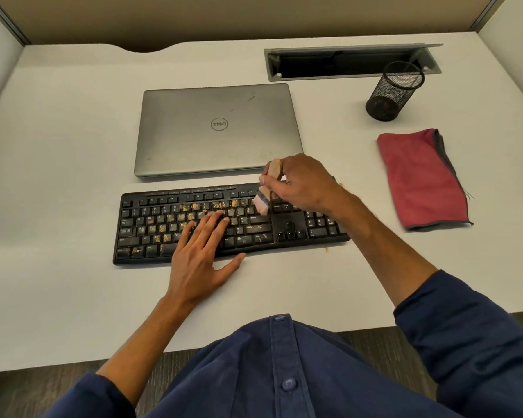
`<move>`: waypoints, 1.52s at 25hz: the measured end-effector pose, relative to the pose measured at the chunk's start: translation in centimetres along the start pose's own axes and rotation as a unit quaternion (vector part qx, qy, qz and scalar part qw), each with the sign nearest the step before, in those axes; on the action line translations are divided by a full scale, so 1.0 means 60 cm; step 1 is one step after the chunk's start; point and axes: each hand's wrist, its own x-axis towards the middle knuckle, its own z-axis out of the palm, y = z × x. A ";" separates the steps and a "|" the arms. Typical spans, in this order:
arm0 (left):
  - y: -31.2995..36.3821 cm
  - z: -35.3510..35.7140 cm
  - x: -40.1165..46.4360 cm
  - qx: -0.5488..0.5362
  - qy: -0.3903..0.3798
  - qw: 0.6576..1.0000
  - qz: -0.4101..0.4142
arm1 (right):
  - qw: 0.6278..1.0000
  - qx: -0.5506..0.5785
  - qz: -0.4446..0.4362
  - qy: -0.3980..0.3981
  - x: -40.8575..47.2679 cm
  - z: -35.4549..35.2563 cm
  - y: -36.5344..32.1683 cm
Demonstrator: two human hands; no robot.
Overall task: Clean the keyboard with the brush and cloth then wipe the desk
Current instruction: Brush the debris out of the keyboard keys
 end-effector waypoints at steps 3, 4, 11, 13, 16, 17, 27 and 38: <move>-0.033 -0.012 -0.016 0.013 0.011 0.999 -0.028 | 0.999 -0.015 -0.002 0.030 0.011 -0.005 -0.002; -0.043 -0.016 -0.021 0.017 0.013 0.999 -0.035 | 1.000 0.005 -0.001 0.019 0.014 -0.006 -0.001; -0.077 -0.033 -0.037 0.029 0.011 0.999 -0.038 | 1.000 0.002 0.023 0.008 0.020 -0.008 0.001; -0.088 -0.042 -0.039 0.029 0.019 0.998 -0.051 | 0.999 -0.016 0.036 0.026 0.019 -0.014 0.005; -0.111 -0.057 -0.047 0.032 0.029 0.995 -0.093 | 0.998 0.027 0.045 0.027 0.018 -0.021 0.016; -0.120 -0.062 -0.050 0.035 0.026 0.993 -0.106 | 0.998 0.036 0.049 0.010 0.018 -0.020 0.017; -0.153 -0.077 -0.056 0.000 0.001 0.970 -0.242 | 0.993 -0.049 0.073 0.076 0.032 -0.016 0.017; -0.152 -0.077 -0.055 -0.026 0.009 0.970 -0.243 | 0.987 -0.100 0.093 0.087 0.045 -0.017 0.009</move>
